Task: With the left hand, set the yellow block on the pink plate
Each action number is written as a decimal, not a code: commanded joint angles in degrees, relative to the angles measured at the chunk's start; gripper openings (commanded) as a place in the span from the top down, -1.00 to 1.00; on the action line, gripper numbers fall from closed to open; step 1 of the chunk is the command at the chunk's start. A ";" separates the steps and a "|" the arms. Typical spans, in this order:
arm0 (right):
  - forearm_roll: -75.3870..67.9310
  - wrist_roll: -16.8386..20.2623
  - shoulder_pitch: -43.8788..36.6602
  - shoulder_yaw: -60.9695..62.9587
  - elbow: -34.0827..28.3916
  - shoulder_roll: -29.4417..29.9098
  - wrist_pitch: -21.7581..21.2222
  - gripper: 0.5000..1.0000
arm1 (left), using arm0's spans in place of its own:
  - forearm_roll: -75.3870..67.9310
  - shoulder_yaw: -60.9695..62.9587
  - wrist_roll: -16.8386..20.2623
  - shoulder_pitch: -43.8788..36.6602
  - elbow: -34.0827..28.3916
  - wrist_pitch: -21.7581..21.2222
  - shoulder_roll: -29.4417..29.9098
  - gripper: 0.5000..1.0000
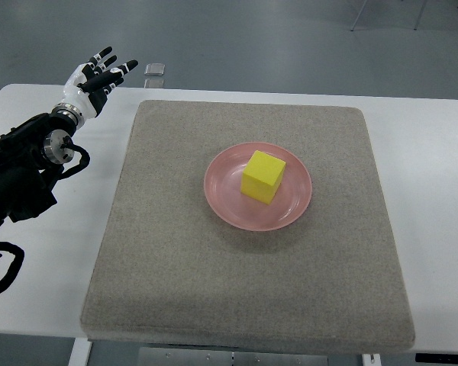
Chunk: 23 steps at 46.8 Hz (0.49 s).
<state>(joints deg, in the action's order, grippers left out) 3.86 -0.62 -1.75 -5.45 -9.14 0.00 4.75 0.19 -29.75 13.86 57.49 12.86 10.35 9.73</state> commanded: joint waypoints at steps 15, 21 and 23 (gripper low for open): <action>0.01 0.00 0.00 0.00 0.00 0.00 0.00 -0.69 | -0.02 -0.13 0.81 1.22 0.85 0.02 -1.21 -0.96; 0.01 0.00 0.08 0.00 0.00 0.00 0.00 -0.69 | -0.02 -0.13 0.81 1.39 1.20 0.02 -2.00 -0.98; 0.01 0.00 0.00 0.00 0.00 0.00 0.00 -0.69 | -0.02 -0.13 0.81 1.31 1.12 0.02 -2.17 -0.98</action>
<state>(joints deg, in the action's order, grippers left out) 3.87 -0.62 -1.71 -5.45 -9.14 0.00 4.75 0.17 -29.93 14.69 58.87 14.03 10.35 7.78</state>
